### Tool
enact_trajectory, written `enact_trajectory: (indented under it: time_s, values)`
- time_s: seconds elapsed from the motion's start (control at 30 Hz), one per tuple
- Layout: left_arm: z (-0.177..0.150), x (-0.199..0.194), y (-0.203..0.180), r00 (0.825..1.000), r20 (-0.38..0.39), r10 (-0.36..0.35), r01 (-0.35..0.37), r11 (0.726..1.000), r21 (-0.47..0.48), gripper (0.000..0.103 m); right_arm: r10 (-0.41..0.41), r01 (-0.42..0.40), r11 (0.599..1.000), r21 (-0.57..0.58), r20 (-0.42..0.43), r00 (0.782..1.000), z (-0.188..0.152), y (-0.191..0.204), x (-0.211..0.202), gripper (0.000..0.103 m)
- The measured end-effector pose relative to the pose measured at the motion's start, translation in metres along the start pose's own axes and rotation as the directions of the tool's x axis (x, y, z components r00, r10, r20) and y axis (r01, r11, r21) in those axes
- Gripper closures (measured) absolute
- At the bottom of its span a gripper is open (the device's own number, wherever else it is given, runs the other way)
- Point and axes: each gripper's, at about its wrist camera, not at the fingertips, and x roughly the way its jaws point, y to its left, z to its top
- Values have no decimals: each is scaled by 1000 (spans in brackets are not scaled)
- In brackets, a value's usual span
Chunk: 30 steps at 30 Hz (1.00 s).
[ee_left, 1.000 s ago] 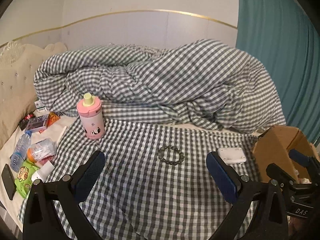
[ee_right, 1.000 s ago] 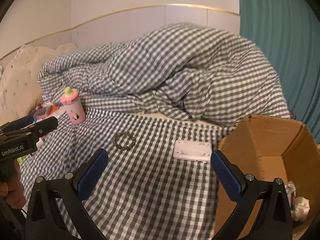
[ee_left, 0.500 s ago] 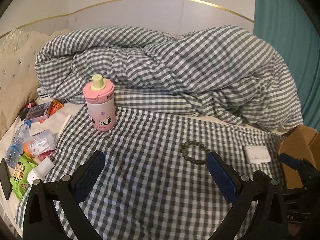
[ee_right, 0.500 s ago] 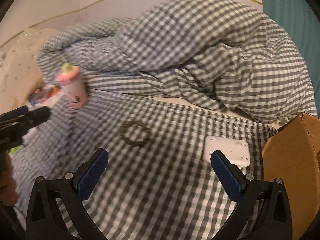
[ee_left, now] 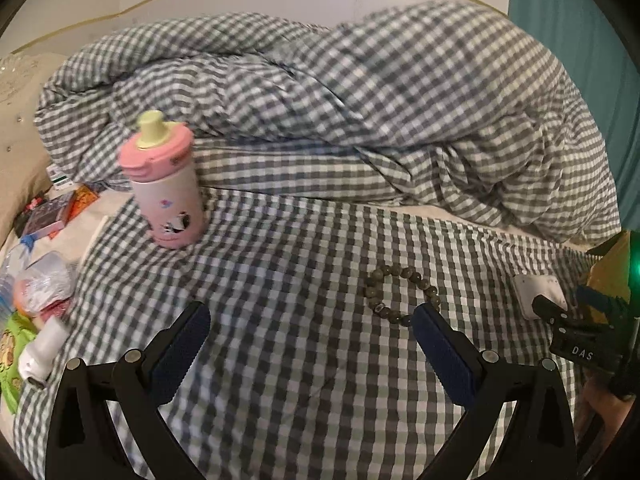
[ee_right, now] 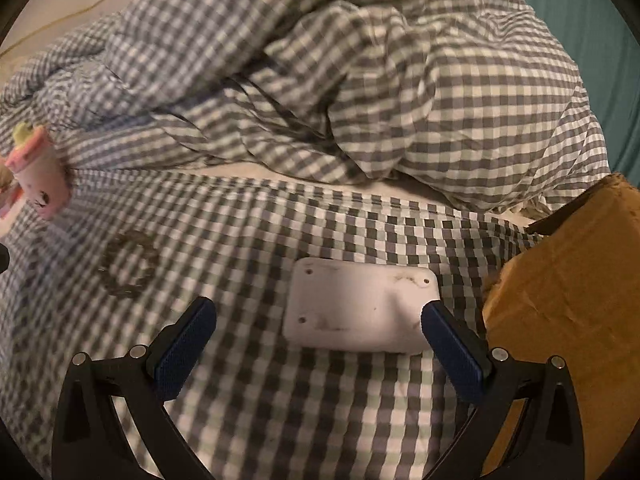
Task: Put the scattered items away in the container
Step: 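Grasp the dark bead bracelet with the left gripper while the right approaches the white plate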
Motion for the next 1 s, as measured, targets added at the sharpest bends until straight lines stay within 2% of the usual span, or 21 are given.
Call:
enact_trajectory:
  time_s: [0.23, 0.33, 0.67, 1.0]
  values:
    - [2, 36, -19, 999, -28, -19, 20, 999, 29, 0, -35, 35, 999, -3, -42, 998, -4, -15, 35, 0]
    - [2, 52, -25, 999, -41, -26, 27, 999, 31, 0, -63, 63, 998, -16, -30, 998, -4, -18, 43, 0]
    - [-3, 94, -41, 995, -93, -46, 50, 998, 44, 0, -75, 75, 997, -29, -7, 997, -3, -18, 50, 0]
    - [-10, 125, -61, 985, -153, -82, 93, 994, 62, 1, -69, 68, 996, -51, -26, 997, -8, -18, 47, 0]
